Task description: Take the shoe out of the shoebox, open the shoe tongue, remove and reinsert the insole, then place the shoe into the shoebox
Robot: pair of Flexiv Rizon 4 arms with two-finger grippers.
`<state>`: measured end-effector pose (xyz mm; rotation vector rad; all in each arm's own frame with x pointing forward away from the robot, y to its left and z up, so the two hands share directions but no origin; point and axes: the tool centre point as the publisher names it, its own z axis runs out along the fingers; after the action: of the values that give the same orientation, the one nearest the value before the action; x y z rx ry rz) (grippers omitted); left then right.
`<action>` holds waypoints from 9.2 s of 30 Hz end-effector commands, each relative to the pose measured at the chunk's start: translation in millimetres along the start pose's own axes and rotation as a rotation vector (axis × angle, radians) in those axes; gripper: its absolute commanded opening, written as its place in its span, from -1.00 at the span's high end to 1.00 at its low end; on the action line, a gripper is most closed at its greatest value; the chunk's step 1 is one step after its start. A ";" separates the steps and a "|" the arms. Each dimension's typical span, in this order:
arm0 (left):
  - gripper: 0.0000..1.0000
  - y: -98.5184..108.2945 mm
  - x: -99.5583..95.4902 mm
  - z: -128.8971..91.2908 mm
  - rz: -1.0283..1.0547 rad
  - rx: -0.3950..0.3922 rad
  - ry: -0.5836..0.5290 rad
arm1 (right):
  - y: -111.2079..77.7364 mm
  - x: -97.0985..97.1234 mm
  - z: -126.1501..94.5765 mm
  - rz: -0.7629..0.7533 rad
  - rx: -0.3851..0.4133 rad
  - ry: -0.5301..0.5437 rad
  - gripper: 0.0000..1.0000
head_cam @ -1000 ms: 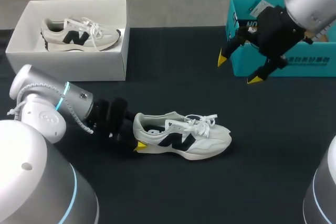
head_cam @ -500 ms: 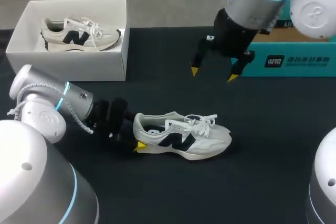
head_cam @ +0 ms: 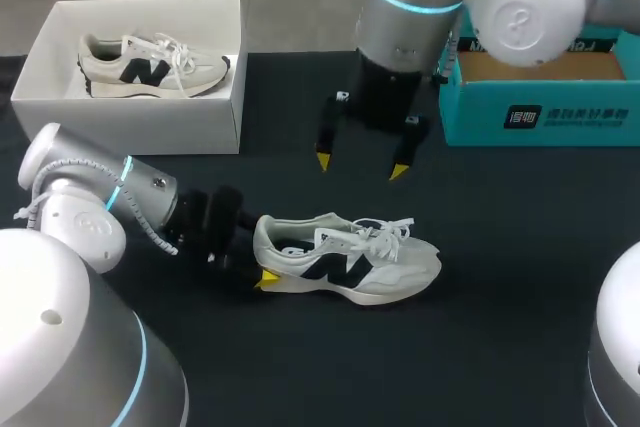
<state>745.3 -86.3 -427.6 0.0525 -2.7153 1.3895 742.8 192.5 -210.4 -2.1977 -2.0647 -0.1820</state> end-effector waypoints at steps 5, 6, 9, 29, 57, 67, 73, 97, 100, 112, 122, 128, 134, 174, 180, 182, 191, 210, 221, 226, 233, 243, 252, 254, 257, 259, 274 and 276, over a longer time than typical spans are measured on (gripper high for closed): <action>1.00 0.9 0.6 0.6 0.000 -0.002 0.001 | -13.8 2.3 14.3 0.045 -0.034 -0.020 -1.00; 1.00 0.9 0.6 0.6 0.000 -0.002 0.001 | -13.8 2.3 14.3 0.045 -0.034 -0.020 -1.00; 1.00 0.9 0.6 0.6 0.000 -0.002 0.001 | -13.8 2.3 14.3 0.045 -0.034 -0.020 -1.00; 1.00 0.9 0.6 0.6 0.000 -0.002 0.001 | -11.5 18.9 71.0 0.031 -0.080 -0.180 -1.00; 1.00 0.9 0.6 0.6 0.000 -0.002 0.001 | -11.4 5.3 135.4 0.075 0.051 -0.454 -1.00; 1.00 0.9 0.6 0.6 0.000 -0.002 0.001 | -10.7 10.3 143.1 0.065 0.068 -0.498 -1.00; 1.00 0.9 0.6 0.6 0.000 -0.002 0.001 | -13.6 6.2 148.6 0.074 0.087 -0.527 -1.00; 1.00 0.9 0.6 0.6 0.000 -0.002 0.001 | -18.5 -15.6 126.3 0.162 0.080 -0.580 0.80; 1.00 0.9 0.6 0.6 0.000 -0.002 0.001 | -17.9 -14.8 123.9 0.169 0.074 -0.554 1.00; 1.00 0.9 0.6 0.6 0.000 -0.002 0.001 | -17.3 -21.6 103.7 0.173 0.054 -0.399 1.00; 1.00 0.9 0.6 0.6 0.000 -0.002 0.001 | -25.8 -59.5 82.0 0.228 -0.040 -0.157 1.00; 1.00 0.9 0.6 0.6 0.000 -0.002 0.001 | -34.9 -79.6 80.9 0.275 -0.052 -0.143 1.00; 1.00 0.9 0.6 0.6 0.000 -0.002 0.001 | -35.5 -99.7 90.2 0.298 -0.062 -0.168 1.00; 1.00 0.9 0.6 0.6 0.000 -0.002 0.001 | -22.4 -90.3 66.5 0.221 -0.187 -0.068 -1.00; 1.00 0.9 0.6 0.6 0.000 -0.002 0.001 | -11.8 -57.9 37.6 -0.167 -0.170 0.043 -1.00; 1.00 0.9 0.6 0.6 0.000 -0.002 0.001 | -9.3 -45.8 32.2 -0.323 -0.135 0.100 -1.00; 1.00 0.9 0.6 0.6 0.000 -0.002 0.001 | 1.1 -1.8 25.7 -0.853 0.051 0.246 -1.00; 1.00 0.9 0.6 0.6 0.000 -0.002 0.001 | -4.4 11.8 32.4 -0.973 0.071 0.237 -1.00; 1.00 0.9 0.6 0.6 0.000 -0.002 0.001 | 11.7 19.1 26.1 -1.208 -0.034 0.099 -1.00; 1.00 0.9 0.6 0.6 0.000 -0.002 0.001 | 28.2 29.4 19.8 -1.433 -0.044 0.041 -1.00; 1.00 0.9 0.6 0.6 0.000 -0.002 0.001 | 36.0 29.6 33.5 -1.408 0.044 0.056 1.00; 1.00 0.9 0.6 0.6 0.000 -0.002 0.001 | 36.0 29.6 33.5 -1.408 0.044 0.056 1.00; 1.00 0.9 0.6 0.6 0.000 -0.002 0.001 | 36.0 29.6 33.5 -1.408 0.044 0.056 1.00; 1.00 0.9 0.6 0.6 0.000 -0.002 0.001 | 36.0 29.6 33.5 -1.408 0.044 0.056 1.00; 1.00 0.9 0.6 0.6 0.000 -0.002 0.001 | 37.1 29.7 37.7 -1.411 0.055 0.042 1.00; 1.00 0.9 0.6 0.6 0.000 -0.002 0.001 | 37.8 30.0 48.9 -1.414 0.053 0.047 1.00; 1.00 0.9 0.6 0.6 0.000 -0.002 0.001 | 26.3 27.1 105.4 -1.376 0.102 0.065 1.00; 1.00 0.9 0.6 0.6 0.000 -0.002 0.001 | 26.3 27.1 105.4 -1.376 0.102 0.065 1.00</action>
<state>745.1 -86.4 -427.4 0.0525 -2.7151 1.3891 771.9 235.0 -308.6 -0.3687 -2.9834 -0.2225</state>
